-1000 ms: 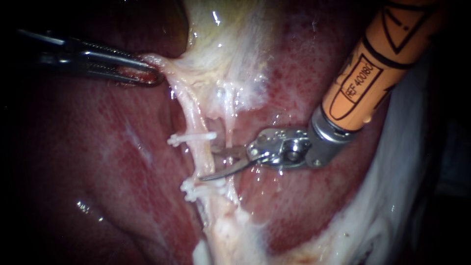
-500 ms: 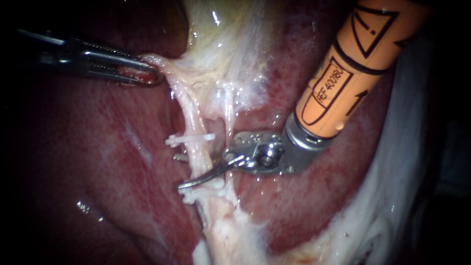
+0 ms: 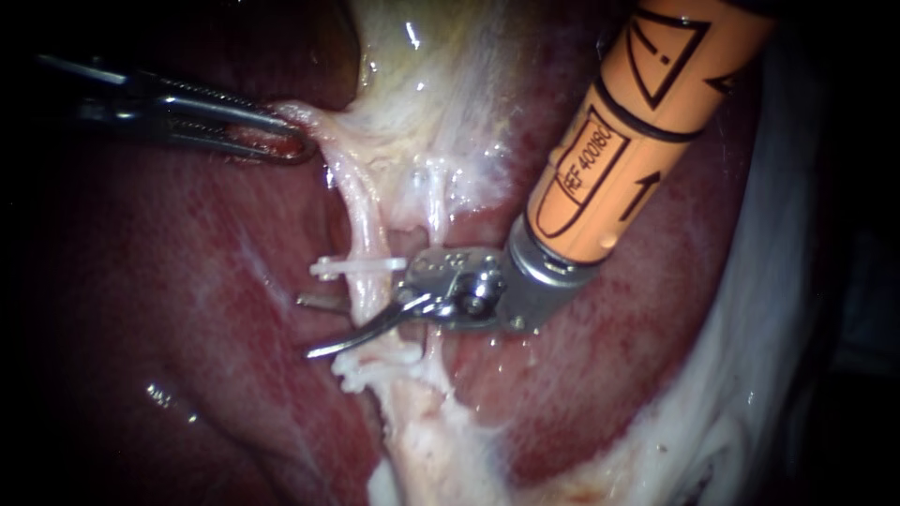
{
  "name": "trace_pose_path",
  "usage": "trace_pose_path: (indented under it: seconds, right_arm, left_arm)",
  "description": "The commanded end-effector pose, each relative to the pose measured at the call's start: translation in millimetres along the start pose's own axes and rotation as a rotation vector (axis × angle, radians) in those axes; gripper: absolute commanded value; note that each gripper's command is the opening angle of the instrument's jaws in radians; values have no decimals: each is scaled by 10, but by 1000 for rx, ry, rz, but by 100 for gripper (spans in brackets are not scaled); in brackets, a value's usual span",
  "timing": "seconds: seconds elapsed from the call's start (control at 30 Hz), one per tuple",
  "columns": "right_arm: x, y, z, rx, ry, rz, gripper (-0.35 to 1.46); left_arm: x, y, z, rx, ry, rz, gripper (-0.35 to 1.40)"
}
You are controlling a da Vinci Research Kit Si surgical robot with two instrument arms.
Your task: Go to the cutting position left tube
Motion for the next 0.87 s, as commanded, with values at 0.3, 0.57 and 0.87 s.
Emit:
trace_pose_path:
  seconds: [0.3, 0.57, 0.87]
  right_arm:
    - [31, -34, 3, 47, 62, 17, 132]
    - [45, -49, 2, 74, 81, 18, 130]
    - [44, -46, 1, 74, 80, 18, 130]
  left_arm:
    - [0, -2, 0, 0, 0, 0, -35]
    - [-1, -2, 0, 0, 0, 0, -35]
    - [-1, -1, 1, 0, 0, 0, -35]
